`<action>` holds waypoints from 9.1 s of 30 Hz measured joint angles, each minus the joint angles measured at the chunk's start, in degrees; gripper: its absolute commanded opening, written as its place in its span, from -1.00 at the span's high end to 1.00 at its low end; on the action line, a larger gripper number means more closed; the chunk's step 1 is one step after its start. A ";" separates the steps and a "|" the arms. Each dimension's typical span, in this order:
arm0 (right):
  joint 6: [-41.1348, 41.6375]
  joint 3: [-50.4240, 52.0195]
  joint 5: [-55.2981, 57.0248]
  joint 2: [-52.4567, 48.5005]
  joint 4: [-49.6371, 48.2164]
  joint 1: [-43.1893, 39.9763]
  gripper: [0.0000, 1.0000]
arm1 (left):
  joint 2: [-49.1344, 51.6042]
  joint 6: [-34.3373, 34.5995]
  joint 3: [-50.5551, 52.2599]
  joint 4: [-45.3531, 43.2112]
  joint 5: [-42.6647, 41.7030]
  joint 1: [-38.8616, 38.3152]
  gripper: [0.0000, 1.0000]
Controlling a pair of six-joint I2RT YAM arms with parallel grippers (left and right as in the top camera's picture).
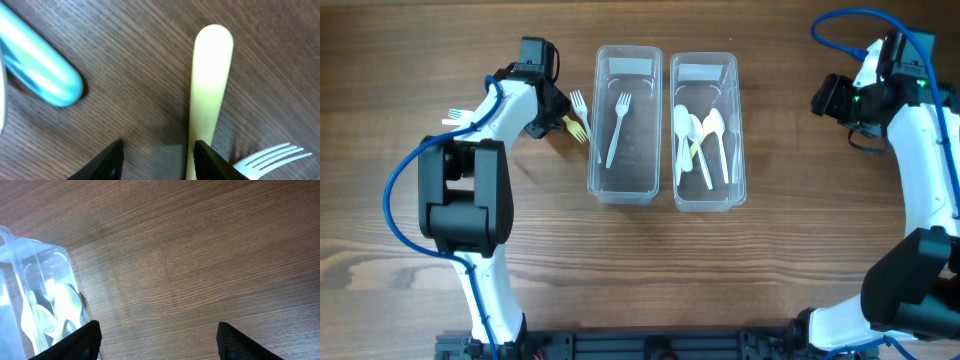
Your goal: Pack container
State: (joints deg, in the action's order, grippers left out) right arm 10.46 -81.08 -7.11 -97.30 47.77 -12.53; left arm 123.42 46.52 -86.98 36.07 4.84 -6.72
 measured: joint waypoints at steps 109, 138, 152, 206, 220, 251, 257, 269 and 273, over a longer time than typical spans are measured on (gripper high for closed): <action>0.02 0.00 -4.07 0.00 1.29 0.00 -0.39 | 3.19 -64.52 -3.89 -1.05 -3.93 -3.19 0.36; 0.02 0.00 -4.07 0.00 1.31 0.00 -0.39 | -0.04 -56.24 -0.46 2.49 -4.74 2.97 0.92; 0.02 0.00 -4.07 0.00 1.09 0.00 -0.40 | -7.13 -56.68 -1.09 4.92 -4.28 2.97 -0.32; 0.87 0.00 -5.57 0.00 2.38 0.00 -0.37 | 4.52 -71.38 -7.82 7.85 -7.39 5.97 0.51; 0.87 0.00 -5.57 0.00 2.32 0.00 -0.38 | 4.52 -71.34 -8.57 13.38 -7.56 5.92 0.92; 0.90 0.00 -5.57 0.00 1.66 0.00 -0.39 | -18.93 -47.98 -7.69 17.57 -6.95 -14.62 0.81; 0.90 0.00 -5.57 0.00 1.11 0.00 -0.39 | -16.39 -36.35 -7.69 17.51 -6.93 -18.05 0.20; 0.90 0.00 -5.57 0.00 1.05 0.00 -0.39 | -14.29 -30.93 -7.89 14.43 -3.15 -10.47 0.07; 0.90 0.00 -5.57 0.00 1.05 0.00 -0.39 | -14.36 -26.25 -8.24 13.97 -2.32 -1.95 0.07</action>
State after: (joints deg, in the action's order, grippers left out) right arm 11.35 -81.08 -12.69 -97.30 48.82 -12.53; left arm 109.06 20.27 -95.22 50.04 2.52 -8.67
